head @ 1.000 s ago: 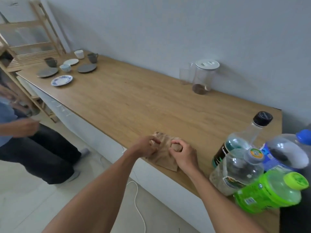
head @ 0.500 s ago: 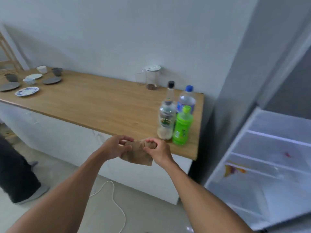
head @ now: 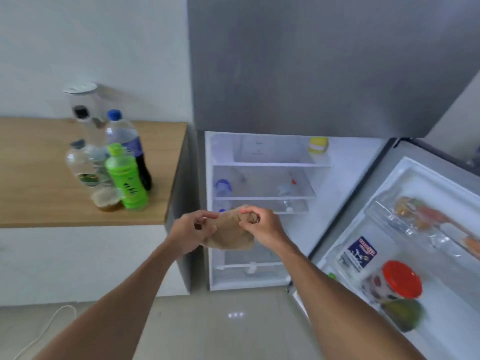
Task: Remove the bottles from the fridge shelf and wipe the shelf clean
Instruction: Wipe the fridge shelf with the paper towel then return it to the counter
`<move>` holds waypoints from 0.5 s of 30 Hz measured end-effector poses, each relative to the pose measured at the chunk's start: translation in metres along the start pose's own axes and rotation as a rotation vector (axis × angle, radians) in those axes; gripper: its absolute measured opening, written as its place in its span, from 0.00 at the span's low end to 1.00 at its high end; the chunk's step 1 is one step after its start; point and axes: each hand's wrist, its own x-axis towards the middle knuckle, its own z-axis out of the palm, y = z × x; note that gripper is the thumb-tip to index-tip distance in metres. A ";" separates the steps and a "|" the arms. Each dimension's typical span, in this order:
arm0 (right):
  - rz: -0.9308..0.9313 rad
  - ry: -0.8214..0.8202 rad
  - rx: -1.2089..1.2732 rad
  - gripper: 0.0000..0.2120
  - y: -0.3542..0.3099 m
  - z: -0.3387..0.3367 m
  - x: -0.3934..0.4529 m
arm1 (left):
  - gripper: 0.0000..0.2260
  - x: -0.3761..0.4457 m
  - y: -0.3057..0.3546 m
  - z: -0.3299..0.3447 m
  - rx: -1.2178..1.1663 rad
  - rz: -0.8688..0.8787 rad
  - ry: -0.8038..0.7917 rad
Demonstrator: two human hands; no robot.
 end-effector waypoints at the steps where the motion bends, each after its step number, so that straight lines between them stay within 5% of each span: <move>1: 0.025 0.020 -0.003 0.14 0.018 -0.015 0.016 | 0.12 0.022 0.008 0.023 0.041 0.005 0.004; 9: 0.151 0.147 0.038 0.13 0.151 -0.074 0.178 | 0.11 0.208 0.027 0.166 -0.030 0.046 0.160; 15: 0.075 0.200 0.002 0.18 0.201 -0.075 0.290 | 0.16 0.318 0.001 0.195 0.056 0.130 0.235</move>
